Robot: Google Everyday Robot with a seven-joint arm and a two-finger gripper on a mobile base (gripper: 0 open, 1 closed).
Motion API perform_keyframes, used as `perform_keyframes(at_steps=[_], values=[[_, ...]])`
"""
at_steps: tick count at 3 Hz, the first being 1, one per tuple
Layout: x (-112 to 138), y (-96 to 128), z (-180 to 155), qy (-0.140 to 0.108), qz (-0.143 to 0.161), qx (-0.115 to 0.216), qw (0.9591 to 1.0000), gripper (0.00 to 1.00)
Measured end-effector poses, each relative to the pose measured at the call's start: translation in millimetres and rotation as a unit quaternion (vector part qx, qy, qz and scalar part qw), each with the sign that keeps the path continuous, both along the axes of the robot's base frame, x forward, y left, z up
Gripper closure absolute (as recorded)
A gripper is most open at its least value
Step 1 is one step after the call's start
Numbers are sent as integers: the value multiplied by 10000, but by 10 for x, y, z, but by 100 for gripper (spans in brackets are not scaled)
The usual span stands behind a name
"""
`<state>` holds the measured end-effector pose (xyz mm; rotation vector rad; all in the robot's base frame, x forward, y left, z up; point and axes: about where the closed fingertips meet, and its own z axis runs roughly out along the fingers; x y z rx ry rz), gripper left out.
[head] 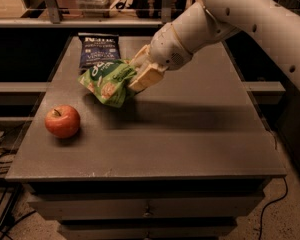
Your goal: Move green rice chip bag near apple
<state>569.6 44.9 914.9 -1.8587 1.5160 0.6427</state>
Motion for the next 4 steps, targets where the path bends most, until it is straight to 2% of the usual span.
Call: perform_keyframes(at_steps=[1,2,4], values=[[-1,2,-1,2,2,0,10000,100],[-47,88,-126,186,127,49,9997,82],[-225,238,-322,615,372,358,9968,35]])
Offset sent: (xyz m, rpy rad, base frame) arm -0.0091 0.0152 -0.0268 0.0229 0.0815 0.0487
